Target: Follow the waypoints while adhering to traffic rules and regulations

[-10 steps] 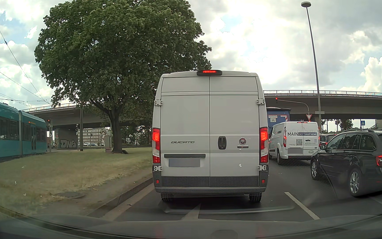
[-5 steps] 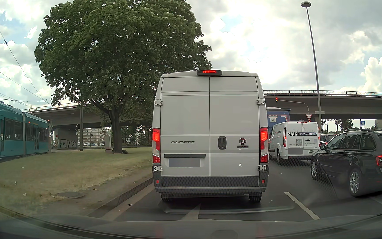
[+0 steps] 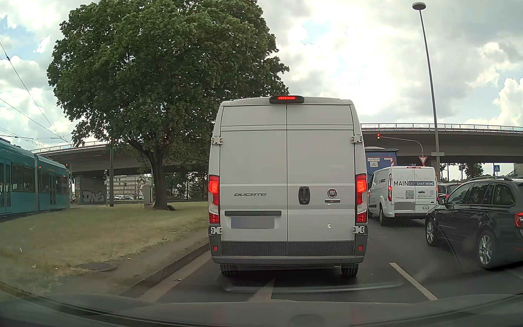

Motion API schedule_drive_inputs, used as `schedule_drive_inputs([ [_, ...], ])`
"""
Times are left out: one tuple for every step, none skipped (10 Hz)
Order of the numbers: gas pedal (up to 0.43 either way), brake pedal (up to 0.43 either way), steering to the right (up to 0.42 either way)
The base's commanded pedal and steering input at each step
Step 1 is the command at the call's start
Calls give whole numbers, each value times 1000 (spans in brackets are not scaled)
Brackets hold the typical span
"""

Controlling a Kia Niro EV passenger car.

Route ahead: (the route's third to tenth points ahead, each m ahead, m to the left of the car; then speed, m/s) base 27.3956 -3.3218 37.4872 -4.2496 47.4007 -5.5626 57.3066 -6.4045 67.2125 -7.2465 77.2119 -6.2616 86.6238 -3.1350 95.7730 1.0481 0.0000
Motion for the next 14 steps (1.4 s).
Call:
schedule_drive_inputs([
  [0,482,2],
  [0,482,2],
  [0,482,2],
  [0,482,2],
  [0,482,3],
  [0,482,3],
  [0,482,2],
  [0,482,3],
  [0,482,2],
  [0,482,2],
  [0,488,2],
  [0,482,2],
  [0,482,3],
  [0,482,2],
])
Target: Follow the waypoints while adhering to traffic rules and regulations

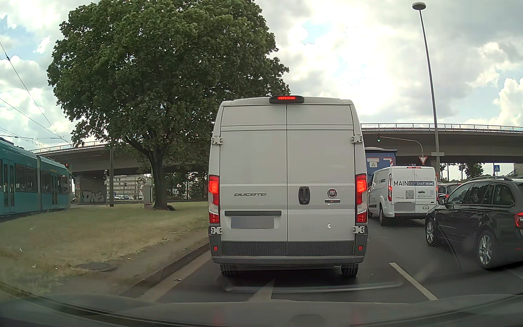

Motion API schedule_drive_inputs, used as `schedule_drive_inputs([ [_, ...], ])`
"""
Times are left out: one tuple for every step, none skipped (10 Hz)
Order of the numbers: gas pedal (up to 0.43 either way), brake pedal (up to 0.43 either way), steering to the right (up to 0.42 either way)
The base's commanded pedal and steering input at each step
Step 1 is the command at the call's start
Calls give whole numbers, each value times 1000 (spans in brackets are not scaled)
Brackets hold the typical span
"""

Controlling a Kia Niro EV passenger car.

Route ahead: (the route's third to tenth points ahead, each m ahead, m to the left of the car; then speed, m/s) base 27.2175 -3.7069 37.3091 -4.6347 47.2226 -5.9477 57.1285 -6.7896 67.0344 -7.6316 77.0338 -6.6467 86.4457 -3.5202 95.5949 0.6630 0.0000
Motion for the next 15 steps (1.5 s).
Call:
schedule_drive_inputs([
  [0,482,3],
  [0,482,2],
  [0,482,2],
  [0,482,2],
  [0,482,2],
  [0,482,2],
  [0,488,3],
  [0,482,2],
  [0,488,2],
  [0,482,2],
  [0,482,2],
  [0,482,2],
  [0,482,2],
  [0,482,2],
  [0,476,2],
])
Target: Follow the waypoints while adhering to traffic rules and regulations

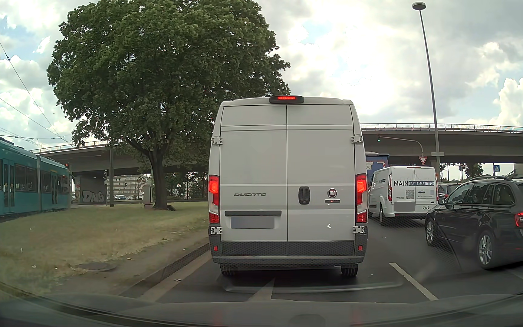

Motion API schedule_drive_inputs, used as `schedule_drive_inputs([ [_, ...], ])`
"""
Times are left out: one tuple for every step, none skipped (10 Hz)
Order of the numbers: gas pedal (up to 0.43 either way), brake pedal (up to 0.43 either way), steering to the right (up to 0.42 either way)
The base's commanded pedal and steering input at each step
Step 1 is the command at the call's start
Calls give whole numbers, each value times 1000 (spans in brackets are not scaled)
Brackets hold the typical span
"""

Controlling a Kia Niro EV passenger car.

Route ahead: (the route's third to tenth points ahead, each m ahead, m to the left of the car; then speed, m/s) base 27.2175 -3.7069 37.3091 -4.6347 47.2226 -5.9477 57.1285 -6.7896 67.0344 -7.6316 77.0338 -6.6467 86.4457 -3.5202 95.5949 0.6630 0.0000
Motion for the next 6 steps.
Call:
schedule_drive_inputs([
  [0,476,3],
  [0,470,3],
  [0,451,2],
  [0,439,2],
  [0,427,2],
  [0,427,2],
])
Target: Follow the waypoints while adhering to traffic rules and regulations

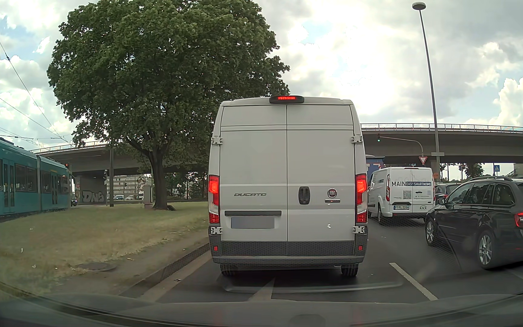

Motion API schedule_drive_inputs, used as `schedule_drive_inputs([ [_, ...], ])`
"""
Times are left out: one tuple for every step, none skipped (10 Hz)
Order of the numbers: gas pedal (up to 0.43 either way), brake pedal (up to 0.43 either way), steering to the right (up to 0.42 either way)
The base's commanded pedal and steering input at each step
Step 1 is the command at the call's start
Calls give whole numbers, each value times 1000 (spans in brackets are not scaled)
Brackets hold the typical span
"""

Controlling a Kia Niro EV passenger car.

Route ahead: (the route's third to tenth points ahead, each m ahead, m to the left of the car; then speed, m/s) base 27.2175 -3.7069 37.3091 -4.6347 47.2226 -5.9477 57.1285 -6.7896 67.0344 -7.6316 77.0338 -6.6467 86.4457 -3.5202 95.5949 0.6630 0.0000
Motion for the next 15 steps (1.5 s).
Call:
schedule_drive_inputs([
  [0,427,2],
  [0,421,2],
  [0,421,3],
  [0,421,2],
  [0,415,2],
  [0,409,3],
  [0,396,2],
  [0,390,2],
  [0,384,2],
  [0,390,2],
  [0,384,2],
  [0,384,2],
  [0,329,3],
  [0,213,3],
  [0,37,2],
])
